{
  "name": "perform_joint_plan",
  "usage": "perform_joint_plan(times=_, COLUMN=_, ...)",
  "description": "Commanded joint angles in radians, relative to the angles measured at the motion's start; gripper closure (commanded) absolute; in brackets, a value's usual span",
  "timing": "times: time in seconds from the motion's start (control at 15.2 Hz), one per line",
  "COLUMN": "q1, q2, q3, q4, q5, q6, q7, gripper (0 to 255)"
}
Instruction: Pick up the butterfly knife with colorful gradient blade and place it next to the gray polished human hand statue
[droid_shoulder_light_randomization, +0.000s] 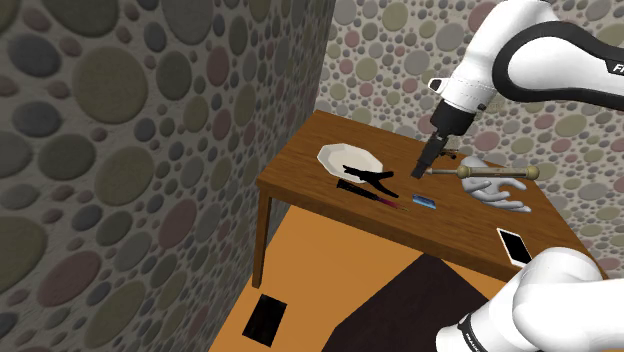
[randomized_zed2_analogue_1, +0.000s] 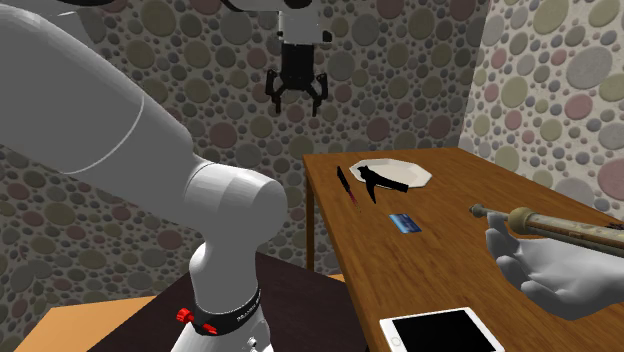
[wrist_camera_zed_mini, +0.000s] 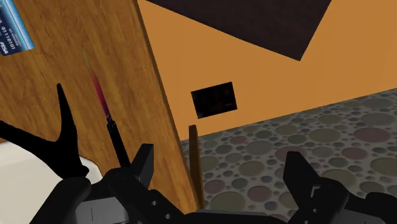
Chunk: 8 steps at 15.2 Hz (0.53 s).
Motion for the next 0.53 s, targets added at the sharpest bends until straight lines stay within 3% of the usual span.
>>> perform_joint_plan(times=0.0, q1=-0.001, q2=0.038, q3=-0.022, q4=-0.029, q5=-0.014, q6=0.075, q7=-0.049, gripper=0)
perform_joint_plan(times=0.46, q1=0.003, q2=0.222, q3=-0.088, q4=-0.074, q5=-0.037, q6=0.324, q7=-0.199, gripper=0)
